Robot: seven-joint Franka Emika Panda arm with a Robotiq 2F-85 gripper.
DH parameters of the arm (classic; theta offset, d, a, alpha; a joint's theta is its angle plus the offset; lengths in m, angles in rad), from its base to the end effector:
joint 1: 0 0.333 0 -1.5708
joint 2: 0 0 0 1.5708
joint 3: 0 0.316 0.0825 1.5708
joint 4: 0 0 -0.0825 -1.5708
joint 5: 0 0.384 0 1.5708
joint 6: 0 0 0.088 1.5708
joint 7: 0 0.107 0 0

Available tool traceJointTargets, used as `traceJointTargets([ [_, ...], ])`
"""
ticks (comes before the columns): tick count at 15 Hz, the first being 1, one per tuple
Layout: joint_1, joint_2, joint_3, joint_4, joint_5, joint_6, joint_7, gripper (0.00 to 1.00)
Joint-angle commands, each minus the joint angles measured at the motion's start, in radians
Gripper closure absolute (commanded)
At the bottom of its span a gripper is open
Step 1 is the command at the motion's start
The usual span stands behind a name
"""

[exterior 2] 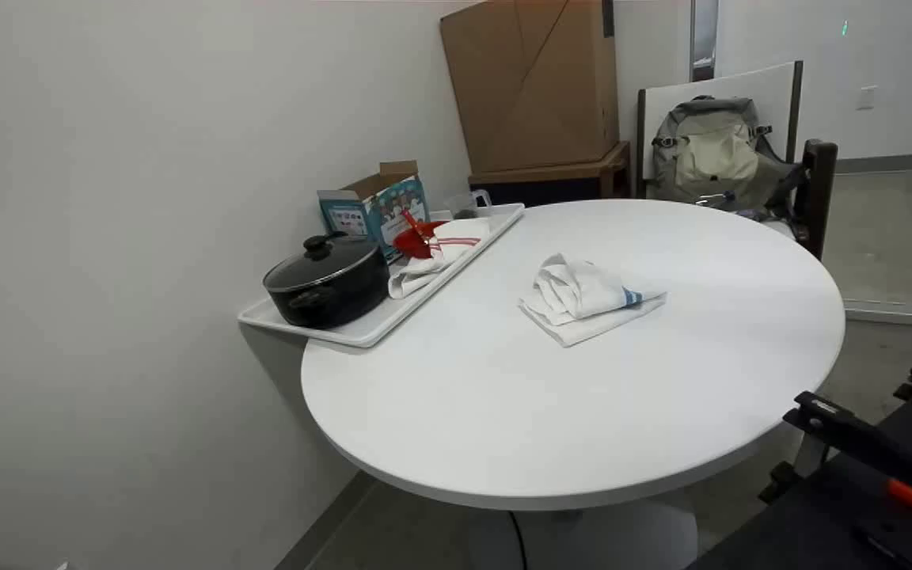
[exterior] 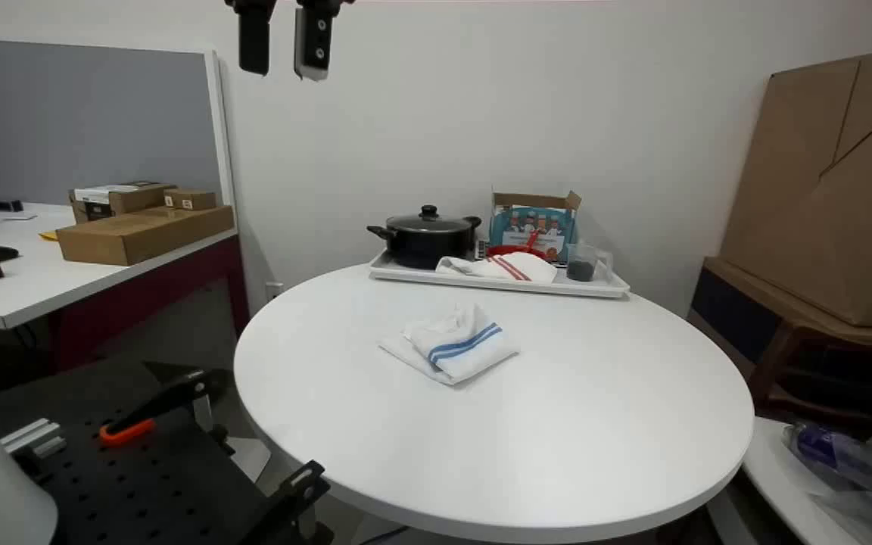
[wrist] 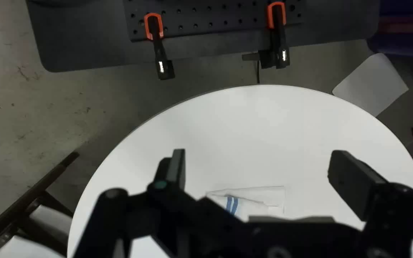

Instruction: Use the white towel to wipe the table

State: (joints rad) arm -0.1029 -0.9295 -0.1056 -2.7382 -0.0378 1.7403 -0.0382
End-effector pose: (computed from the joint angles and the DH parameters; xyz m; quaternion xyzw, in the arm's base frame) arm 0.2635 -0.0589 0.4636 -0.9974 0.0586 0.0327 0.0272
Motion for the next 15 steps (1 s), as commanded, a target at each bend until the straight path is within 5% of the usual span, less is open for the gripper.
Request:
traceJointTargets([
  [1, -0.001, 0.001, 0.000, 0.002, 0.000, -0.002, -0.001, 0.00],
  [8, -0.010, 0.060, 0.004, 0.026, -0.026, 0.044, 0.000, 0.00],
  [15, -0.008, 0.389, -0.036, 0.222, -0.028, 0.273, -0.027, 0.00],
])
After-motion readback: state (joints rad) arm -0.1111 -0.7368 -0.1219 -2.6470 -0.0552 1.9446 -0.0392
